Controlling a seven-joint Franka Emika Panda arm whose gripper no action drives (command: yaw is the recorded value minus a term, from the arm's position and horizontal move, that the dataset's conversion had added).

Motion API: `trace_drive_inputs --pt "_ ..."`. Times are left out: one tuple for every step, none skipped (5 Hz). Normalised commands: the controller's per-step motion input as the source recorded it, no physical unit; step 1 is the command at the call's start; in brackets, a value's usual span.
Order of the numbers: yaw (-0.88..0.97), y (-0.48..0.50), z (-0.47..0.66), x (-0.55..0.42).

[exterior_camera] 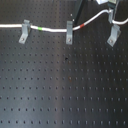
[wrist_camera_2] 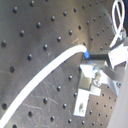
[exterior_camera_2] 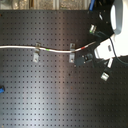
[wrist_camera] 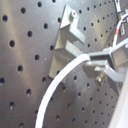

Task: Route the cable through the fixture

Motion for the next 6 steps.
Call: trace_drive_inputs --pt "0.16 -0.085 -0.14 0.322" --pt "0.2 -0.089 -0.16 0.394" --pt "0.26 -0.131 -0.11 0.405" --pt "0.3 -0.101 -0.04 0.37" --pt "0.33 -0.058 0.01 0.306" --pt "0.12 -0.002 0.1 -0.002"
